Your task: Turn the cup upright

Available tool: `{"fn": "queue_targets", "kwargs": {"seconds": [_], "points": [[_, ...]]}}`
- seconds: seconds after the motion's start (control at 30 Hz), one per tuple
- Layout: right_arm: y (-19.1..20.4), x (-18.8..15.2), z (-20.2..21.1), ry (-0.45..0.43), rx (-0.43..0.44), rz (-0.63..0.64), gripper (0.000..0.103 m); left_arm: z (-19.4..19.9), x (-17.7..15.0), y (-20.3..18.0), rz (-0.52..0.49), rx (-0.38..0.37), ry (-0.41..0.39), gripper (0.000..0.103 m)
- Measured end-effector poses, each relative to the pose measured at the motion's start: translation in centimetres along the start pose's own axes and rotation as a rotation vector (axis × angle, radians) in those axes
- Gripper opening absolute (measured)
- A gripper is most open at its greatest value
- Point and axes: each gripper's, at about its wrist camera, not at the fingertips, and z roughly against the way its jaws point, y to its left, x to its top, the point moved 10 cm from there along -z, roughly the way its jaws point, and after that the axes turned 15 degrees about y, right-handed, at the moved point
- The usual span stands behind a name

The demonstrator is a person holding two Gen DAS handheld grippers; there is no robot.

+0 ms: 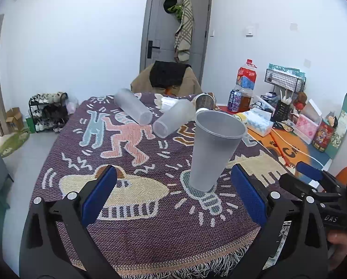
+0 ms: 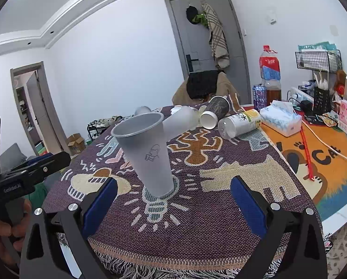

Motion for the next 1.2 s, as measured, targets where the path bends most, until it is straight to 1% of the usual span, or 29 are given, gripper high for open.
{"fn": "queue_targets", "kwargs": {"seconds": [0.17,0.27,0.4,0.8,1.0,1.2], "points": [[0.1,-0.4,0.2,0.017,0.012,-0.005,0.095,1.1,0.1,0.1,0.000,0.029,-0.030,0.097],[0.5,-0.4,0.4,0.011,0.006,0.012,0.095,1.3,0.2,0.0,0.002,0.017,-0.030,0.097],[0.8,-0.5,0.3,0.010,0.002,0.023,0.095,1.3,0.2,-0.2,-0.016,0.027,-0.029,0.097],[0.7,-0.6,0.0,0.017,-0.001,0.017,0.095,1.3,0.1,0.3,0.000,0.025,-0.025,0.097],[0.5,-0.6,-0.2,0.021,-0.006,0.011,0.095,1.5,0.2,0.6,0.008,0.031,-0.039,0.097],[0.4,-0.6,-0.1,0.020,-0.011,0.009,0.095,1.7,0.1,0.1,-0.014,0.026,-0.043,0.097]]}}
